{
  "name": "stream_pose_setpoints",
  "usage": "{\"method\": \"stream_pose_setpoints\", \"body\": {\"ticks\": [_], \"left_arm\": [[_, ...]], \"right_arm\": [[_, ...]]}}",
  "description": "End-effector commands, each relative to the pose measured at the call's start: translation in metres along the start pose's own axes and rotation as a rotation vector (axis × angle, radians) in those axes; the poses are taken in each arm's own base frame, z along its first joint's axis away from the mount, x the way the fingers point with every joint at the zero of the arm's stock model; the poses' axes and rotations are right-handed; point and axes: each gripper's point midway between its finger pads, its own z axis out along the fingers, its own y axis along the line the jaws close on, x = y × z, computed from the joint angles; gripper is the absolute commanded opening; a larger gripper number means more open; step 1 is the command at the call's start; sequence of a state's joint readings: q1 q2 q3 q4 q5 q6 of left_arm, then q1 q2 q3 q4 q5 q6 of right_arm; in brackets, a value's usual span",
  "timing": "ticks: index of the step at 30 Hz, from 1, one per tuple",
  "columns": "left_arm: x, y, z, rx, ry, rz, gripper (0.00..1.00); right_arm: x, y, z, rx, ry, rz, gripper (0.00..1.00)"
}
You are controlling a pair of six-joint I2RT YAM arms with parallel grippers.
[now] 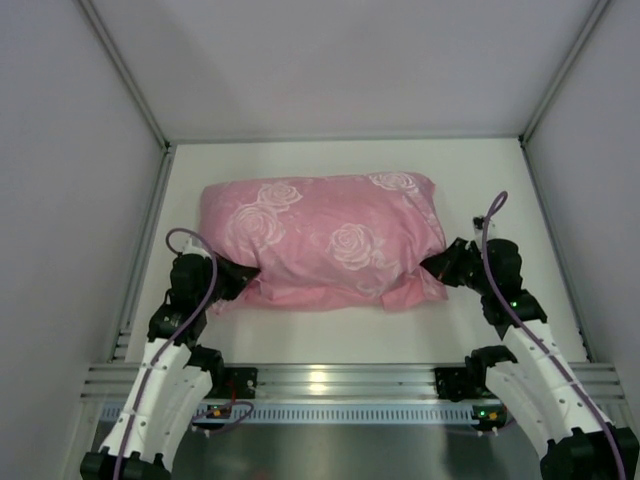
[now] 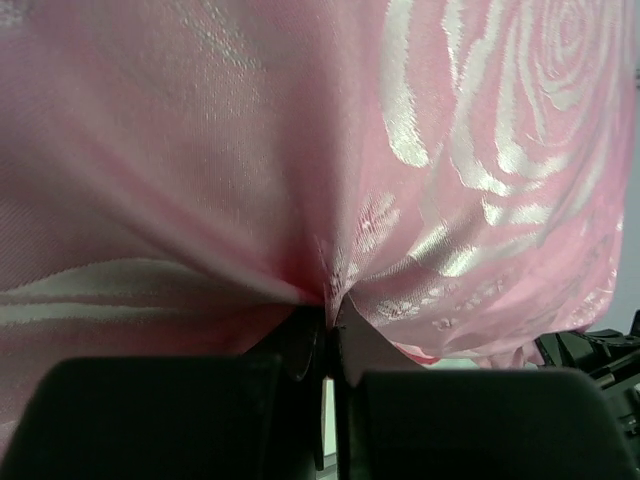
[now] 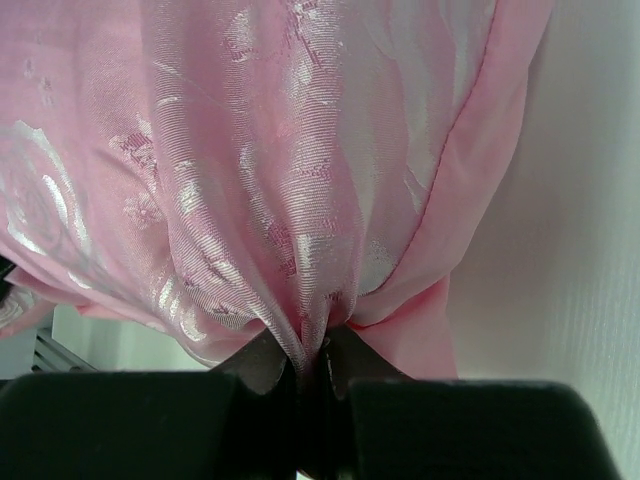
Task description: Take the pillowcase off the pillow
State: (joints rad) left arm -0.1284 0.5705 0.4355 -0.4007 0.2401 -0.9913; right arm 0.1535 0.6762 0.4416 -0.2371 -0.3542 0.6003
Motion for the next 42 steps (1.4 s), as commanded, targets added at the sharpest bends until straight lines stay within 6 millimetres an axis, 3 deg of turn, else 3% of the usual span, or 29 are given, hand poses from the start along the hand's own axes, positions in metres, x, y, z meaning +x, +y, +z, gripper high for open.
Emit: {"method": "stream_pose_setpoints", "body": {"ticks": [1,7,11,17,22,25,28,32,35,36,38,39,40,42], "left_arm": [[-0.009,-0.042,-0.018,0.176,-0.034,0.039,0.0],[-0.005,-0.041,-0.029,0.164,-0.025,0.038,0.0],[-0.009,-0.061,-0.047,0.222,-0.036,0.059,0.0],[-0.028,-0.118,-0.112,0.399,-0.166,0.161,0.0],[-0.035,-0.131,-0.14,0.404,-0.215,0.206,0.0],[-0.035,-0.142,-0.157,0.438,-0.224,0.226,0.0],[-0.034,-0.163,-0.187,0.508,-0.242,0.248,0.0],[-0.04,-0.196,-0.234,0.604,-0.294,0.277,0.0],[-0.051,-0.214,-0.239,0.606,-0.303,0.282,0.0],[-0.058,-0.218,-0.224,0.57,-0.276,0.272,0.0],[-0.069,-0.226,-0.209,0.534,-0.262,0.269,0.0],[-0.08,-0.225,-0.18,0.464,-0.229,0.255,0.0],[-0.087,-0.223,-0.166,0.426,-0.227,0.253,0.0],[-0.111,-0.208,-0.117,0.275,-0.235,0.247,0.0]], "right_arm": [[-0.036,0.035,-0.01,-0.122,-0.107,-0.079,0.0],[-0.029,0.036,-0.009,-0.141,-0.072,-0.078,0.0],[-0.028,0.04,-0.014,-0.152,-0.063,-0.091,0.0],[-0.036,0.063,-0.036,-0.209,-0.086,-0.135,0.0],[-0.042,0.074,-0.053,-0.219,-0.107,-0.157,0.0],[-0.045,0.088,-0.069,-0.251,-0.115,-0.165,0.0],[-0.052,0.115,-0.101,-0.317,-0.134,-0.172,0.0],[-0.076,0.167,-0.155,-0.436,-0.214,-0.178,0.0],[-0.089,0.185,-0.162,-0.478,-0.207,-0.108,0.0],[-0.094,0.187,-0.158,-0.48,-0.204,-0.081,0.0],[-0.111,0.182,-0.13,-0.436,-0.176,-0.007,0.0],[-0.125,0.184,-0.118,-0.435,-0.2,0.002,0.0],[-0.133,0.172,-0.084,-0.389,-0.154,0.042,0.0],[-0.151,0.17,-0.051,-0.383,-0.137,0.06,0.0]]}}
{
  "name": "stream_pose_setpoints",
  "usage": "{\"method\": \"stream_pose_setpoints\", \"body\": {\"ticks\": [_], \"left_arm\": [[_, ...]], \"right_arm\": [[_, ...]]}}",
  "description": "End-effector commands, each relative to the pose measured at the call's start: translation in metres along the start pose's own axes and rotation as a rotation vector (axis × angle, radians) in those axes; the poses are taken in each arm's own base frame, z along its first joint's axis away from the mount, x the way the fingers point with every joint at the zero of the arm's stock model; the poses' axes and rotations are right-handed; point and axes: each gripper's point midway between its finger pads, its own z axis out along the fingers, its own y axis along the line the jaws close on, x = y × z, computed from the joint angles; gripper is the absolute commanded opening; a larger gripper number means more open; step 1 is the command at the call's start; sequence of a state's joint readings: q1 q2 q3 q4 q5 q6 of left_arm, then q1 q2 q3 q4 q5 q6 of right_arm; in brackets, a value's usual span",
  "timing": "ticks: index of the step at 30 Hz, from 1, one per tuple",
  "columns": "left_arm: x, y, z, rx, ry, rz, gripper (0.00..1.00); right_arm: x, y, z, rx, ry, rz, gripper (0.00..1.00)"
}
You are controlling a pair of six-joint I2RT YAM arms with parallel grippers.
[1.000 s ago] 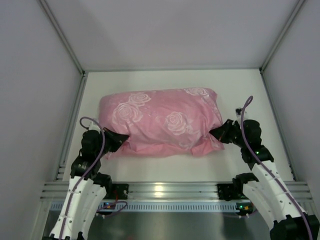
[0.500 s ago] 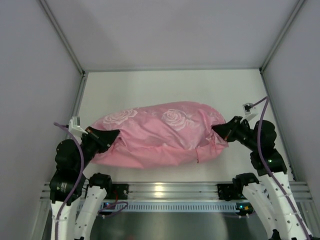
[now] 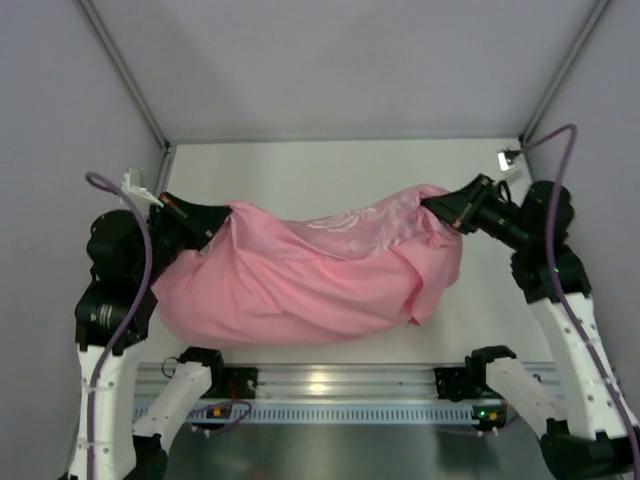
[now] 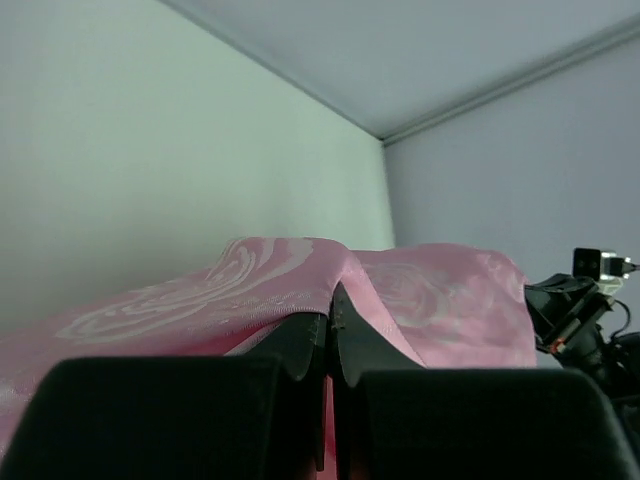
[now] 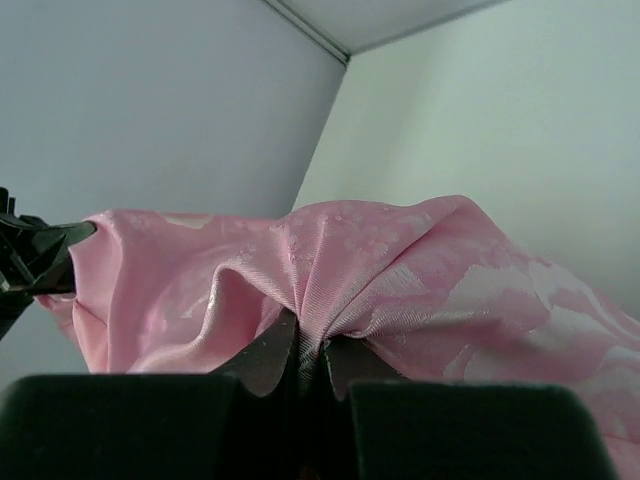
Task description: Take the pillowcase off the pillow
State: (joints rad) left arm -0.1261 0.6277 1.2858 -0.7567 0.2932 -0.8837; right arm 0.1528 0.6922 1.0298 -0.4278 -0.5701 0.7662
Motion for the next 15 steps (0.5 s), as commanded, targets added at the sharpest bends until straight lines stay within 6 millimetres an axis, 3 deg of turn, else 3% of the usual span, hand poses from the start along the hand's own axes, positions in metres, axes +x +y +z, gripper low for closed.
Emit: {"method": "stream_pose_setpoints", "body": {"ticks": [1,2,3,4,6,7,8,9,10,11,12,13,14,15], "left_arm": [[-0.024,0.041,0.074,-0.161,-0.015,0.042,0.0],[-0.03,0.064,0.089,-0.256,-0.04,0.049,0.0],[-0.024,0.095,0.121,-0.348,0.012,0.044,0.0],[-0.022,0.11,0.135,-0.399,0.033,0.047,0.0],[-0.021,0.156,0.173,-0.546,0.076,0.091,0.0],[-0.019,0.169,0.176,-0.595,0.092,0.097,0.04],[-0.019,0.176,0.178,-0.628,0.098,0.106,0.09],[-0.026,0.175,0.174,-0.644,0.065,0.12,0.18],[-0.026,0.176,0.167,-0.657,0.035,0.131,0.25],[-0.041,0.157,0.149,-0.628,-0.048,0.148,0.33],[-0.054,0.152,0.134,-0.651,-0.136,0.171,0.43],[-0.059,0.149,0.123,-0.654,-0.181,0.179,0.48],[-0.073,0.129,0.101,-0.611,-0.257,0.184,0.49],[-0.077,0.121,0.09,-0.596,-0.289,0.187,0.49]], "right_arm": [[-0.028,-0.062,0.088,0.076,0.042,0.131,0.0],[-0.039,-0.074,0.105,0.092,0.05,0.15,0.0],[-0.042,-0.086,0.12,0.089,0.072,0.177,0.0],[-0.053,-0.117,0.153,0.118,0.095,0.197,0.07],[-0.053,-0.146,0.177,0.167,0.176,0.117,0.52],[-0.032,-0.174,0.183,0.259,0.277,0.148,0.81],[-0.048,-0.168,0.184,0.276,0.256,0.077,0.99],[-0.055,-0.184,0.179,0.364,0.228,-0.029,0.99],[-0.068,-0.173,0.165,0.394,0.175,-0.088,1.0],[-0.074,-0.186,0.151,0.496,0.119,-0.124,1.0],[-0.09,-0.166,0.132,0.502,0.045,-0.187,0.99],[-0.094,-0.162,0.123,0.516,0.011,-0.21,1.0],[-0.092,-0.166,0.115,0.54,-0.022,-0.219,0.99],[-0.099,-0.146,0.101,0.51,-0.075,-0.231,1.0]]}}
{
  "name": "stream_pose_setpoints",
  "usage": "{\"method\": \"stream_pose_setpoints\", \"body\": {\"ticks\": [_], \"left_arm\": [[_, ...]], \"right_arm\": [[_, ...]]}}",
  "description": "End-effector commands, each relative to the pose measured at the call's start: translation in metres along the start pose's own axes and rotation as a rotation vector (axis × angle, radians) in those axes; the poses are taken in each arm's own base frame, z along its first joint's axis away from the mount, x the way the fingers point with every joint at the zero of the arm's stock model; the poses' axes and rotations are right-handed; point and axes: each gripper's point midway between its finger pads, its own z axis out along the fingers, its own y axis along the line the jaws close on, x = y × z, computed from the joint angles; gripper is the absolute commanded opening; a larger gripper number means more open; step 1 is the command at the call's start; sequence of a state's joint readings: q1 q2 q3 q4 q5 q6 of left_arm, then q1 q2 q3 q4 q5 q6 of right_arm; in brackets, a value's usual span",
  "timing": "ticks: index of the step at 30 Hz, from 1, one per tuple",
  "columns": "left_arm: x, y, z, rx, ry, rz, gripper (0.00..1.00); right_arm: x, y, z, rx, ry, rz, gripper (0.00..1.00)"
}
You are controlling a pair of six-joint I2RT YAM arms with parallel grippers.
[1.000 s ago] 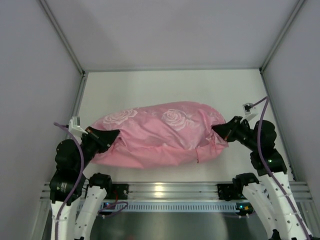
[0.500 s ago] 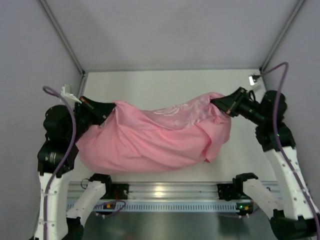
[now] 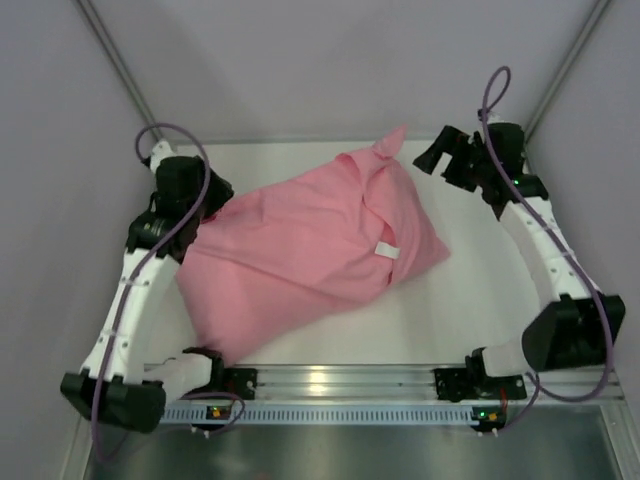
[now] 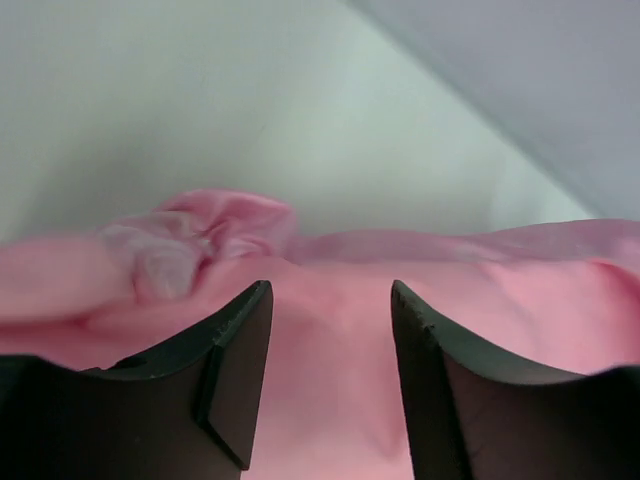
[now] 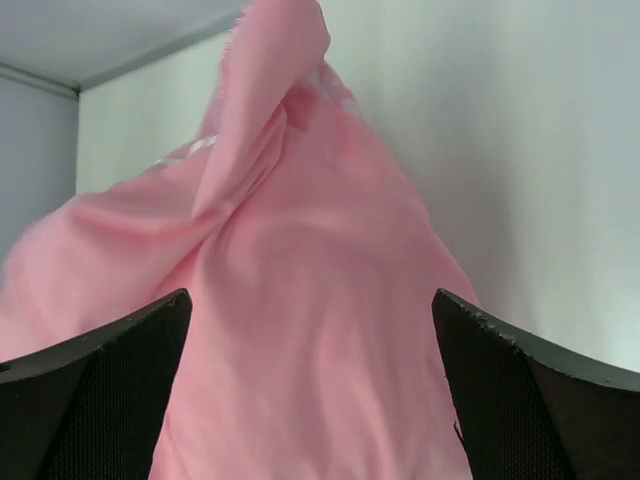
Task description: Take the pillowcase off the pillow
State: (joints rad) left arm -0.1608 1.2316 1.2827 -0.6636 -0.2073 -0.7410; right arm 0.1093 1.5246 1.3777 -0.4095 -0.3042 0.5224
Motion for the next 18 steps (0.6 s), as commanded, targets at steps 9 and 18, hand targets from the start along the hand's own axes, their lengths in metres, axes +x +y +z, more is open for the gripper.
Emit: {"method": "stream_pose_setpoints", "body": {"ticks": [9,18], "left_arm": [[-0.013,-0.034,-0.117,0.369,-0.099,-0.028,0.58],[0.122,-0.043,-0.095,0.433,0.218,0.042,0.53]], "right_arm": [[0.048,0.084,-0.092,-0.267,-0.108,-0.352,1.0],[0.117,0.104,-0.021,-0.149,0.078,-0.538,0.97]]}}
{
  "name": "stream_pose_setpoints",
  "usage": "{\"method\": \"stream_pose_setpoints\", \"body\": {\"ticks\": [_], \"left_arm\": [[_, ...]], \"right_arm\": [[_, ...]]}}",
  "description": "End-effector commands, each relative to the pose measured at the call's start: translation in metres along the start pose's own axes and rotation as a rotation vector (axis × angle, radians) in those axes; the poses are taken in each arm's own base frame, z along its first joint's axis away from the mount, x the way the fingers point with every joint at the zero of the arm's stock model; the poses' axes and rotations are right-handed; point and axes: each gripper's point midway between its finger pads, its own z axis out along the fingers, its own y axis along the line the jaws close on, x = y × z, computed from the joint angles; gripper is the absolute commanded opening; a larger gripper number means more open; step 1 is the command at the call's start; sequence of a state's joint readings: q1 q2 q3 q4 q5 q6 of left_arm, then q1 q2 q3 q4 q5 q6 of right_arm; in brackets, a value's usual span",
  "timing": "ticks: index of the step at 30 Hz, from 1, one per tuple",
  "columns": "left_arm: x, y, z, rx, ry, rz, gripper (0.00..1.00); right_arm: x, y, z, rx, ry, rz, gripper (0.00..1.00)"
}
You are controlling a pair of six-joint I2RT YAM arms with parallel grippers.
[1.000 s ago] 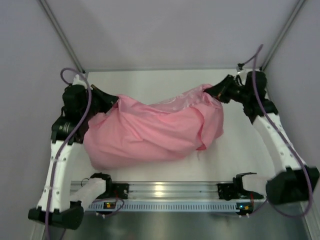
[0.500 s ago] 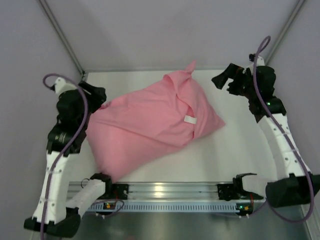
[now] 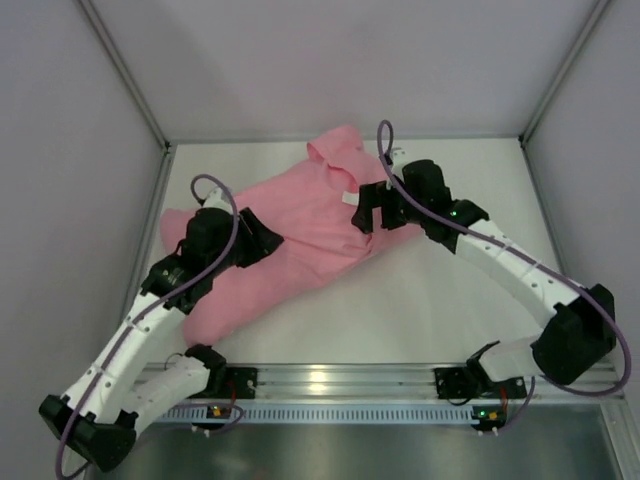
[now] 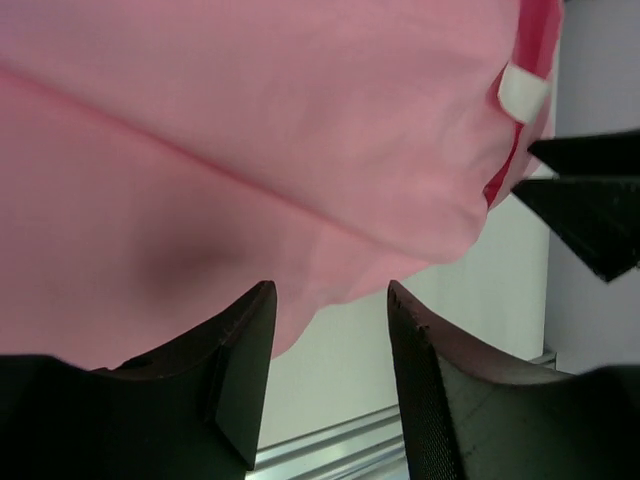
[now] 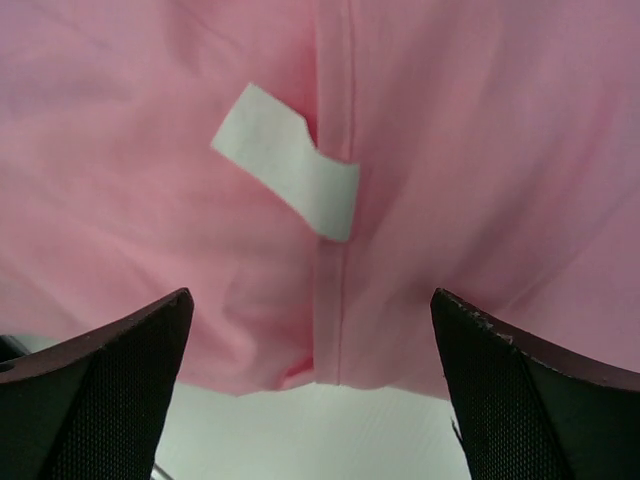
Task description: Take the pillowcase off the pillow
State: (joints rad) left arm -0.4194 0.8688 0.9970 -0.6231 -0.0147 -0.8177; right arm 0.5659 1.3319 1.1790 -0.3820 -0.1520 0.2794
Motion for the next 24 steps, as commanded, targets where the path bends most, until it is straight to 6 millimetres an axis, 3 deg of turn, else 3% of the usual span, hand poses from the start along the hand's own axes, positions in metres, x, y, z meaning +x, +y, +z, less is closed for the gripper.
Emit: {"method": "stream_pose_setpoints", "body": {"ticks": [1,3,4,5,6,7,8,10,14,15,17,18,19,20,21,22,24], "left_arm": [[0.029,-0.009,0.009,0.047,0.038,-0.014,0.52],[0.047,-0.005,0.018,0.042,0.064,0.001,0.52],[0.059,0.003,0.027,0.018,0.083,0.0,0.52],[0.064,0.007,0.032,0.001,0.084,0.007,0.52],[0.068,0.012,0.036,-0.02,0.089,0.002,0.52],[0.077,0.024,0.044,-0.066,0.108,0.005,0.52],[0.08,0.03,0.047,-0.088,0.112,0.004,0.52],[0.087,0.047,0.053,-0.148,0.109,-0.001,0.51],[0.088,0.068,0.054,-0.212,0.069,-0.002,0.51],[0.086,0.072,0.054,-0.229,0.053,0.004,0.51],[0.085,0.078,0.053,-0.256,0.049,0.019,0.51],[0.083,0.08,0.052,-0.272,0.042,0.028,0.52],[0.078,0.085,0.052,-0.3,0.022,0.046,0.52],[0.073,0.089,0.051,-0.33,0.009,0.062,0.53],[0.064,0.091,0.044,-0.373,0.0,0.089,0.53],[0.055,0.093,0.04,-0.403,-0.019,0.106,0.53],[0.027,0.09,0.031,-0.46,-0.067,0.159,0.54]], "right_arm": [[-0.025,-0.008,0.01,0.093,-0.041,-0.073,0.97],[-0.023,-0.011,0.028,0.138,-0.009,-0.116,0.97],[-0.036,-0.018,0.028,0.2,-0.029,-0.123,0.97],[-0.031,-0.026,0.043,0.235,0.012,-0.141,0.97],[-0.046,-0.028,0.046,0.264,-0.011,-0.151,0.97],[-0.051,-0.042,0.047,0.347,-0.019,-0.159,0.97],[-0.043,-0.054,0.057,0.399,0.026,-0.175,0.96],[-0.056,-0.074,0.055,0.528,0.008,-0.188,0.92],[-0.043,-0.123,0.04,0.706,0.041,-0.118,0.74],[-0.026,-0.134,0.039,0.716,0.078,-0.102,0.6],[-0.012,-0.157,0.029,0.753,0.097,-0.033,0.37],[0.011,-0.166,0.026,0.768,0.144,-0.018,0.11],[0.022,-0.166,0.025,0.743,0.159,0.019,0.0],[0.025,-0.163,0.016,0.723,0.145,0.041,0.0],[0.053,-0.162,0.013,0.699,0.195,0.049,0.0],[0.061,-0.148,0.018,0.61,0.188,0.087,0.0],[0.087,-0.128,0.007,0.499,0.188,0.134,0.0]]}}
